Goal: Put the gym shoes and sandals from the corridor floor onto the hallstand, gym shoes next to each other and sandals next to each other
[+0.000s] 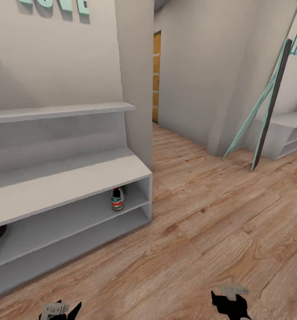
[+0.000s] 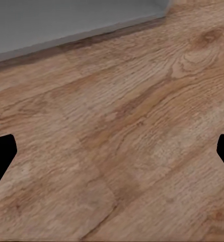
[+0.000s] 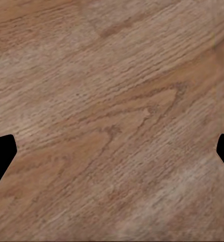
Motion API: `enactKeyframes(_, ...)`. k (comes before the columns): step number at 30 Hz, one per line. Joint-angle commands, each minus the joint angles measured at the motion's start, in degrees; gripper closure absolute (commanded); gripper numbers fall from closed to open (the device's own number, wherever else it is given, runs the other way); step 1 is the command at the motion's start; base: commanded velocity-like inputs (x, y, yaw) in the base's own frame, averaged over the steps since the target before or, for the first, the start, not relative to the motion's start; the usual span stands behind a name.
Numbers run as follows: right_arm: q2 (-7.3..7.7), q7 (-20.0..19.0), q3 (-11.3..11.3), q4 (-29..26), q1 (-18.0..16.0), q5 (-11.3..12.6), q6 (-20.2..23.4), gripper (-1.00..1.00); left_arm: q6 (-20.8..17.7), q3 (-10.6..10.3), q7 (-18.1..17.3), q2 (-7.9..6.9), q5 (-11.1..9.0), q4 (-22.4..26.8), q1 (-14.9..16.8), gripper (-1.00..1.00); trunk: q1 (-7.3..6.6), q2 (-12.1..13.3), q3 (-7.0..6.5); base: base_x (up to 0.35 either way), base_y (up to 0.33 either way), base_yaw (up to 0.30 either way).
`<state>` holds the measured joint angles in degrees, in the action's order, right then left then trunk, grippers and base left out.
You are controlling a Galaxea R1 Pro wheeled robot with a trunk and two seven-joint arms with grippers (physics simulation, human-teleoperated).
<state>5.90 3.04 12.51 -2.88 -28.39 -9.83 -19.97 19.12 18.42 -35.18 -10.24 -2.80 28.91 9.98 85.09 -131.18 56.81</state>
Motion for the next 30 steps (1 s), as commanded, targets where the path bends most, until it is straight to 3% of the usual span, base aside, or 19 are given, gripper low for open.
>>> enactKeyframes(1, 0.12, -0.2, 0.7, 0.1, 0.0, -0.1, -0.2, -1.0, -0.1, 0.2, 0.1, 0.23, -0.3, -0.1, 0.0, -1.0, -0.01, 0.0, 0.1, 0.0, 0.0, -0.255)
enactKeyframes(8, 0.48, -4.5, 2.0, 0.1, 0.0, 3.0, -0.2, -1.0, 0.0, 0.2, 3.4, 0.9, -0.3, -0.2, 0.0, -1.0, -0.01, 0.0, 0.47, 0.0, 0.0, -0.259)
enactKeyframes(30, 1.19, -5.3, 2.3, 0.0, 0.4, 3.7, -0.4, -1.0, 0.0, 0.2, 4.7, 1.31, -0.2, -0.2, 0.0, -1.0, -0.01, 0.0, 0.68, 0.0, 0.0, -0.292)
